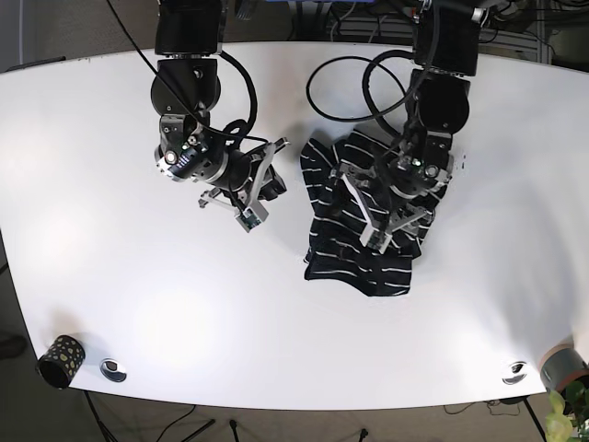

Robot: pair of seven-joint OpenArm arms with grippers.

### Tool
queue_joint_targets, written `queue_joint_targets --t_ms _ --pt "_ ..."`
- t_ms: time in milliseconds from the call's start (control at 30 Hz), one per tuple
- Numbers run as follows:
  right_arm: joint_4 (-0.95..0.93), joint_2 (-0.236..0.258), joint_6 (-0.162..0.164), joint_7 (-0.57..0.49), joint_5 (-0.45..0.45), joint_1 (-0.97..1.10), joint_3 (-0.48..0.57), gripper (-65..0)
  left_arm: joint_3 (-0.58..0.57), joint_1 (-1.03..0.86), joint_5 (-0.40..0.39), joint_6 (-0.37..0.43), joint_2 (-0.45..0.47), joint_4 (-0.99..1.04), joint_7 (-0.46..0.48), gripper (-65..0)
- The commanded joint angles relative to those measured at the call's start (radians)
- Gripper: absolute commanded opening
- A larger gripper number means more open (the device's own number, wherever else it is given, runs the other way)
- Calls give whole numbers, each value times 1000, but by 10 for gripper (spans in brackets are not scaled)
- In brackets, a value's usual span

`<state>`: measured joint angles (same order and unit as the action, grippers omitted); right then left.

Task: Fold the T-shirt properly

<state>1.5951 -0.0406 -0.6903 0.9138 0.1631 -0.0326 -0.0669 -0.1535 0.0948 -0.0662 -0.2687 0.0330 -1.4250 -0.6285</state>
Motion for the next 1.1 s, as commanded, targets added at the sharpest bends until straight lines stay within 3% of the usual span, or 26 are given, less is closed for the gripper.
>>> queue_joint_targets --t_ms 0,100,367,533,800,1067 --pt "20 -5 -8 -23 25 -20 -14 -571 4 15 24 3 8 89 19 -150" --pt "24 -6 -8 -17 25 -22 -38 -571 21 16 22 3 29 165 19 -150" --pt "43 -5 -8 28 37 -48 -81 -571 256 4 22 -14 195 220 0 -150" --pt "92 0 -8 28 82 -42 -81 -571 360 7 22 -123 321 277 -44 -150" --pt "201 6 -8 29 77 -8 -81 -571 581 3 22 -261 517 484 -34 -151" --pt "293 23 -8 28 77 52 -81 -571 694 3 22 -370 675 698 126 -151"
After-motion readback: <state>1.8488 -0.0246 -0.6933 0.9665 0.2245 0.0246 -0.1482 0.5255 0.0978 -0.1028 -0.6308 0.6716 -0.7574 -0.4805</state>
